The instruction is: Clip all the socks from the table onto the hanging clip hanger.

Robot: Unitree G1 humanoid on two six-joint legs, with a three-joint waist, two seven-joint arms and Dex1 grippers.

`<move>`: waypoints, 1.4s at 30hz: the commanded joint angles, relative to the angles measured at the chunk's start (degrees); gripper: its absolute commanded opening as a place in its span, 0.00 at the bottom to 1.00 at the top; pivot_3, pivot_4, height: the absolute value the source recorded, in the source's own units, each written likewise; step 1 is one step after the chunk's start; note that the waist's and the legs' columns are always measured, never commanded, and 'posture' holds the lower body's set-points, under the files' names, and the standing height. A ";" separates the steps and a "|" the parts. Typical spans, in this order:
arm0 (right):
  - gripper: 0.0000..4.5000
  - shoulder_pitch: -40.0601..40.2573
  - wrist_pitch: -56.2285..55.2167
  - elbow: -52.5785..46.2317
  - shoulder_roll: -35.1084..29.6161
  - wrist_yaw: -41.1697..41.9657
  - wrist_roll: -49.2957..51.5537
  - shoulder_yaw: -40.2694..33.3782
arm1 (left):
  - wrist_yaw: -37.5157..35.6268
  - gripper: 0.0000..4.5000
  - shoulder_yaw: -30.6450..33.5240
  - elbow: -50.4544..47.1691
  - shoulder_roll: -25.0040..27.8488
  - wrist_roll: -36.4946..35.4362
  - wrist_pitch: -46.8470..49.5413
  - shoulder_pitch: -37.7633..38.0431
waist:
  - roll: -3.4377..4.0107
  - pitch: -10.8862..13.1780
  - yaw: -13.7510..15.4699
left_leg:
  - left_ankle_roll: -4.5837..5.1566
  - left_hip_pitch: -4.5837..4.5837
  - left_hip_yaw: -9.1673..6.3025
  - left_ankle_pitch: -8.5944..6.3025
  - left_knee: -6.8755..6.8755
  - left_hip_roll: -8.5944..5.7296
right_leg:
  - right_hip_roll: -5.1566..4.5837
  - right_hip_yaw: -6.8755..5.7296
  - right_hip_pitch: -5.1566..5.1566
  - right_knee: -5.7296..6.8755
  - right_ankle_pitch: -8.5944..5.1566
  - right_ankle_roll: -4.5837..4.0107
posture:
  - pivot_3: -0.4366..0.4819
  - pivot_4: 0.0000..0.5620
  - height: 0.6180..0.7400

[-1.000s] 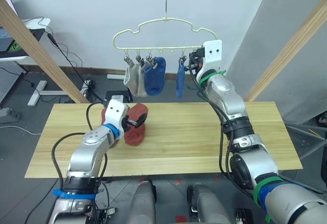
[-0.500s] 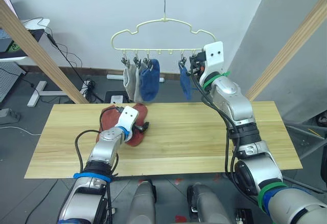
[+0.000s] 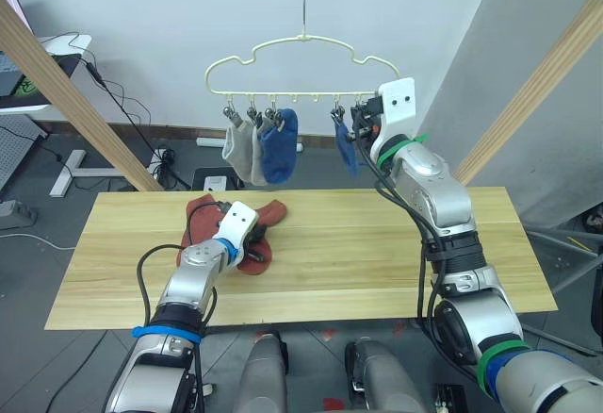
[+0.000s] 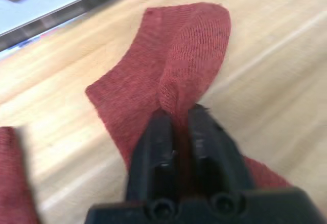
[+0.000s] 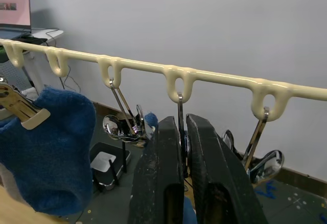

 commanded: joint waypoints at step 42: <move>0.00 -10.67 48.88 -9.18 3.81 -18.84 33.56 -31.17 | -3.86 0.00 0.64 -21.53 -14.54 -13.53 -9.48 -3.56 | -0.01 0.00 -0.40 | 0.05 -0.06 -0.03 -0.02 0.00 -0.03 | 0.02 -0.01 0.03 -0.10 0.00 0.01 | 0.43 0.45 1.00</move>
